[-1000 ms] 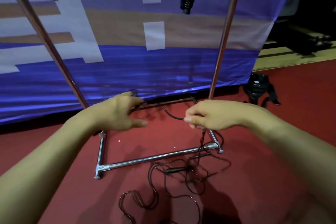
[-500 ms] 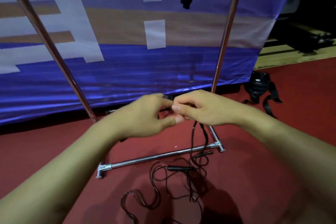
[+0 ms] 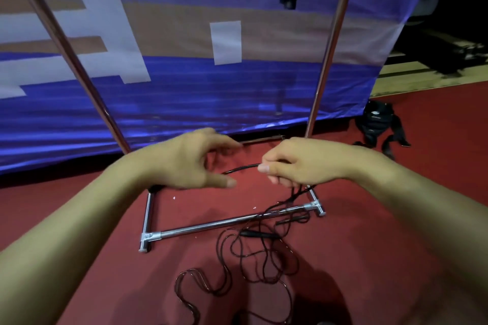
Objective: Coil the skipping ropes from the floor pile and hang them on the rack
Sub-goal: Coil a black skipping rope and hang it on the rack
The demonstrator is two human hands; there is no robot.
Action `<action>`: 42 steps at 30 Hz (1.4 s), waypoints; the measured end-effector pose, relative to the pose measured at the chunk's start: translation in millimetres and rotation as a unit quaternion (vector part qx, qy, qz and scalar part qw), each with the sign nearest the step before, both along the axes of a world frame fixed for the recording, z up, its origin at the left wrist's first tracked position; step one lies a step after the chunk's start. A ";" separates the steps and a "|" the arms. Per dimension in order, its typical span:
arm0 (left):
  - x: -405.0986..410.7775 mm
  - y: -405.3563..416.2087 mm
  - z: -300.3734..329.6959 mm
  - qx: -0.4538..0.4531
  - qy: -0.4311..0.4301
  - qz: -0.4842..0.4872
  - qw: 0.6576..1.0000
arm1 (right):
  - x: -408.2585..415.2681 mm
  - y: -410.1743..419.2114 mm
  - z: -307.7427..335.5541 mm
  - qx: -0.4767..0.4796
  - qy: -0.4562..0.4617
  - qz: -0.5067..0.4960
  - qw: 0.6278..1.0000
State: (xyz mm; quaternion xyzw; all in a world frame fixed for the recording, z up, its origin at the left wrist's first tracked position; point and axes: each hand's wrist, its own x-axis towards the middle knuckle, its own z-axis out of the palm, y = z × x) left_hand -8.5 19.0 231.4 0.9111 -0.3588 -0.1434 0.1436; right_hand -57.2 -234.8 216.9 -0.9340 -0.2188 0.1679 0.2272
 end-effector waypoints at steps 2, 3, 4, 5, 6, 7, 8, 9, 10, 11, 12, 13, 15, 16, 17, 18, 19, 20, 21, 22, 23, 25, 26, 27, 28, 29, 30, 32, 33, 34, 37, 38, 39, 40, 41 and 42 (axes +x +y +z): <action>-15.0 -17.8 -3.4 -0.009 0.034 -0.042 0.998 | -2.1 11.3 4.2 0.052 -0.018 0.011 0.998; -19.1 -25.0 -8.2 -0.019 0.018 -0.056 0.998 | -1.5 14.3 5.6 0.071 -0.025 0.015 0.997; -20.4 -28.3 -11.7 -0.035 0.002 -0.064 0.997 | -0.8 15.0 6.8 0.079 -0.027 0.017 0.996; -18.4 -27.2 -13.1 -0.045 -0.012 -0.067 0.997 | 0.2 13.2 7.4 0.070 -0.020 0.016 0.997; -12.6 -21.8 -12.6 -0.045 -0.020 -0.069 0.996 | 1.8 9.4 7.2 0.040 -0.006 0.009 0.999; -5.4 -14.5 -9.4 -0.036 -0.027 -0.063 0.997 | 3.9 4.0 6.1 -0.011 0.005 0.000 1.000; 1.6 -5.6 -5.1 -0.026 -0.034 -0.051 0.998 | 6.7 -2.2 3.9 -0.066 0.005 -0.011 0.998; 8.4 4.8 -1.2 -0.009 -0.044 -0.036 0.998 | 10.0 -8.2 0.8 -0.108 -0.002 -0.021 0.994; 16.6 16.8 0.3 0.006 -0.050 -0.017 0.999 | 13.1 -13.0 -1.7 -0.129 -0.009 -0.031 0.991; 22.6 27.2 0.8 0.021 -0.052 0.010 0.998 | 16.4 -17.5 -5.2 -0.139 -0.015 -0.038 0.989; 27.2 36.0 -0.4 0.042 -0.055 0.034 0.997 | 17.9 -20.2 -6.1 -0.144 -0.013 -0.043 0.989; 29.5 42.1 -3.0 0.069 -0.060 0.057 0.994 | 18.6 -22.2 -7.3 -0.151 -0.001 -0.045 0.988; 33.7 45.3 -8.4 0.115 -0.061 0.090 0.987 | 16.2 -22.6 -9.5 -0.151 0.033 -0.038 0.987; 32.0 43.8 -9.2 0.146 -0.058 0.090 0.983 | 14.5 -22.0 -10.3 -0.143 0.035 -0.028 0.989; 27.7 40.7 -7.6 0.181 -0.048 0.083 0.979 | 13.2 -20.6 -10.8 -0.126 0.023 -0.014 0.992; 24.3 37.8 -6.9 0.198 -0.032 0.071 0.977 | 12.4 -19.1 -10.3 -0.100 0.007 -0.005 0.995; 18.5 33.0 -3.7 0.194 -0.011 0.065 0.979 | 11.8 -17.4 -9.5 -0.064 -0.006 -0.001 0.998; 12.5 27.9 -1.4 0.168 0.005 0.058 0.984 | 11.7 -15.4 -8.7 -0.026 -0.012 0.000 1.000; 4.5 20.8 1.9 0.136 0.018 0.052 0.989 | 11.7 -12.9 -7.9 0.005 -0.018 0.004 1.000; -1.2 13.1 1.2 0.094 0.018 0.046 0.994 | 10.6 -8.7 -5.5 0.030 -0.025 0.010 0.999; -7.5 3.6 0.3 0.055 0.009 0.039 0.998 | 10.0 -4.6 -4.4 0.049 -0.031 0.014 0.998; -17.4 -16.2 -3.1 -0.022 -0.013 0.011 1.000 | 6.9 4.6 -0.4 0.100 -0.030 0.004 0.995; -18.4 -21.3 -5.5 -0.045 -0.018 -0.010 0.999 | 5.0 7.4 2.1 0.124 -0.027 -0.010 0.992; -17.5 -23.2 -6.8 -0.054 -0.025 -0.025 0.998 | 3.6 8.1 3.8 0.135 -0.027 -0.022 0.990; -12.8 -20.2 -9.0 -0.048 -0.039 -0.026 0.998 | 2.5 6.8 5.0 0.124 -0.023 -0.028 0.992; -8.0 -14.9 -7.5 -0.024 -0.058 -0.010 0.998 | 2.5 3.5 4.9 0.085 -0.014 -0.030 0.996; 0.6 -5.6 -7.4 0.008 -0.079 0.016 0.997 | 4.1 -2.1 2.5 0.027 -0.004 -0.030 0.999; 14.4 16.4 -4.8 0.067 -0.102 0.081 0.989 | 9.9 -16.8 -4.1 -0.091 0.012 -0.033 0.995; 19.1 27.4 -3.5 0.089 -0.105 0.115 0.984 | 13.6 -24.4 -7.6 -0.117 0.015 -0.040 0.992; 25.4 38.1 -4.3 0.109 -0.108 0.141 0.978 | 15.8 -31.2 -9.6 -0.123 0.018 -0.050 0.991; 32.8 51.2 -0.8 0.124 -0.101 0.169 0.973 | 13.8 -43.7 -7.7 -0.068 0.041 -0.076 0.994; 30.7 49.9 0.9 0.106 -0.091 0.161 0.977 | 12.7 -45.3 -6.4 -0.044 0.039 -0.078 0.995; 25.4 45.4 4.4 0.086 -0.082 0.146 0.982 | 11.8 -45.3 -5.1 -0.027 0.026 -0.073 0.997; 19.4 40.0 7.8 0.071 -0.073 0.129 0.987 | 11.3 -43.9 -4.0 -0.011 0.006 -0.063 0.998; 11.6 32.9 11.8 0.051 -0.060 0.107 0.991 | 10.9 -40.5 -2.8 0.005 -0.015 -0.052 0.999; 5.4 26.5 13.6 0.030 -0.041 0.087 0.995 | 9.9 -35.4 -1.1 0.021 -0.034 -0.040 0.998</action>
